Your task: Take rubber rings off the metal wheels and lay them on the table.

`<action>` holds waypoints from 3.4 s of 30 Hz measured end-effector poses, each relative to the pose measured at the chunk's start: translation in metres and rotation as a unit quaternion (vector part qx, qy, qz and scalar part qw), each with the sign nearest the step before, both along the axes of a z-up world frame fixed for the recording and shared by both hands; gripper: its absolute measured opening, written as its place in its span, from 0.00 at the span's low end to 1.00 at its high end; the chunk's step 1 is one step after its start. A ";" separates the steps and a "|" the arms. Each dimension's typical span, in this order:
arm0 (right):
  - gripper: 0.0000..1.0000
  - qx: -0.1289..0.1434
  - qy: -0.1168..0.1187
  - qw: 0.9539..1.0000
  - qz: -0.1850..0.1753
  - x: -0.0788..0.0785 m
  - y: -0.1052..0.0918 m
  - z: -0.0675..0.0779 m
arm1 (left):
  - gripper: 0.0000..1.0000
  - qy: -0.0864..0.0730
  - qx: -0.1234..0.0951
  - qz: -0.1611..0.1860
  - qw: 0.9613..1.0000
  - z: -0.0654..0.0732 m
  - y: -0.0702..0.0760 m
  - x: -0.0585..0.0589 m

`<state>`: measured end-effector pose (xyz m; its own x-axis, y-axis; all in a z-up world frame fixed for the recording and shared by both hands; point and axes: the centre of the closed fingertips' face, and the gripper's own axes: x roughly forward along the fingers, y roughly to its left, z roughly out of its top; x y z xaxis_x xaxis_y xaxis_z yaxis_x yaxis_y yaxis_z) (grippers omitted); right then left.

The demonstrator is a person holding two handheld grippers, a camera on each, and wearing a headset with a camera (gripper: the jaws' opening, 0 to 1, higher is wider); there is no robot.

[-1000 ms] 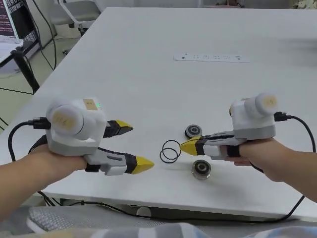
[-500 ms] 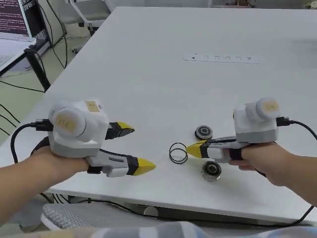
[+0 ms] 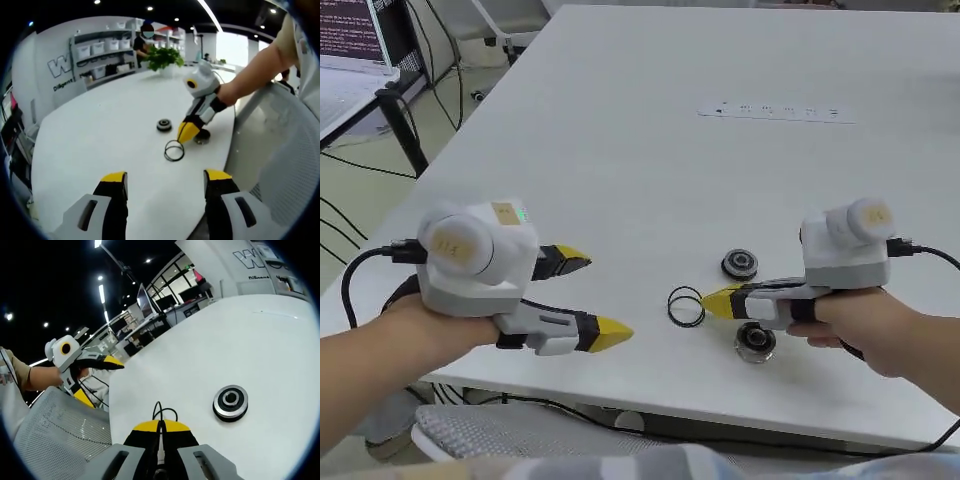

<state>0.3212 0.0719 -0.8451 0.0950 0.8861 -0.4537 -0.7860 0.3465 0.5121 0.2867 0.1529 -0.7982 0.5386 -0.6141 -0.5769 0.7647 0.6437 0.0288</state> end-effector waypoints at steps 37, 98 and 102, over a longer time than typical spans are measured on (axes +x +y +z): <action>0.16 -0.032 -0.061 0.998 -0.007 0.008 -0.014 0.008 | 0.61 -0.004 0.002 -0.004 1.000 0.005 -0.012 0.008; 0.26 -0.074 -0.156 0.984 -0.038 0.060 -0.067 -0.007 | 0.52 0.019 0.011 -0.056 0.998 -0.027 -0.078 0.082; 0.26 -0.077 -0.165 0.983 -0.029 0.060 -0.064 -0.009 | 0.51 0.022 0.010 -0.059 0.998 -0.031 -0.083 0.087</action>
<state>0.3816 0.0074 -0.8543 0.3079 0.7976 -0.5187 -0.8770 0.4492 0.1703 0.3735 0.0697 -0.8288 0.4376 -0.6600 -0.6107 0.8360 0.5487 0.0059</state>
